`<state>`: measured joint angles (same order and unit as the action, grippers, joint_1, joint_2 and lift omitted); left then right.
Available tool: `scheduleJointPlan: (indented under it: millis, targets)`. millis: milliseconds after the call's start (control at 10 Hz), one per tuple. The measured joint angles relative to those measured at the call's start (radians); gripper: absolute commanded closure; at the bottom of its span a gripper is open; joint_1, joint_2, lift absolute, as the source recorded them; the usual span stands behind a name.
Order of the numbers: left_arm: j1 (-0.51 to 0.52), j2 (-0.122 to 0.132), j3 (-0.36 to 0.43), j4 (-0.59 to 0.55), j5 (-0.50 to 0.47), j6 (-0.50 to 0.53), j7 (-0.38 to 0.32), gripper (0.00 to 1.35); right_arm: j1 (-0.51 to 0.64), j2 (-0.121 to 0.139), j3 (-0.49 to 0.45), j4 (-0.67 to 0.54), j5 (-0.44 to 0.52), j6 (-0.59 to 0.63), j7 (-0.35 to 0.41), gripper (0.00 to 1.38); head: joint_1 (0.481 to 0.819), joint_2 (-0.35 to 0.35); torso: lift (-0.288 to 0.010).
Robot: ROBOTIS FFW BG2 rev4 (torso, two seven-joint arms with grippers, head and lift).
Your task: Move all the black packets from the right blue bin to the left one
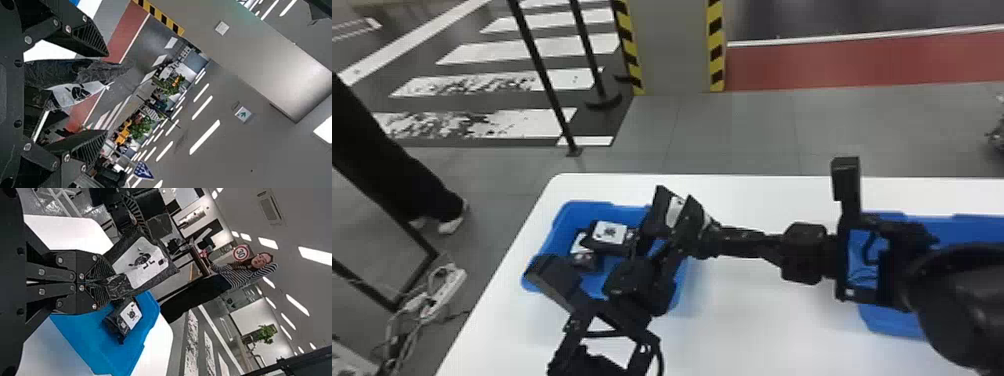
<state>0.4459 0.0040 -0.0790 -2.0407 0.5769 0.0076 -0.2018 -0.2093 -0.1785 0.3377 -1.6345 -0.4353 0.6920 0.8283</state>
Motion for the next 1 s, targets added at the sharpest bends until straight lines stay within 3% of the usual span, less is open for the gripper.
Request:
scheduleJointPlan:
  millis: [200,800,900,1000]
  targets:
    - [0.010,-0.004,0.003,0.000,-0.011,-0.066,0.003,1.22,-0.009,0.001,0.000,0.009,-0.005,-0.010,0.000,1.15,0.695,0.251,-0.110]
    - [0.016,-0.004,-0.002,0.000,0.005,-0.074,-0.007,1.22,-0.069,0.020,0.000,0.089,-0.014,-0.076,0.000,1.14,0.695,0.244,-0.110]
    - [0.017,-0.004,-0.001,0.000,0.006,-0.086,-0.007,1.22,-0.073,0.021,0.000,0.098,-0.015,-0.086,0.000,0.86,0.695,0.246,-0.110]
    - [0.017,-0.004,0.000,0.001,0.003,-0.098,-0.007,1.22,-0.080,0.023,0.000,0.116,-0.017,-0.102,0.000,0.33,0.695,0.246,-0.110]
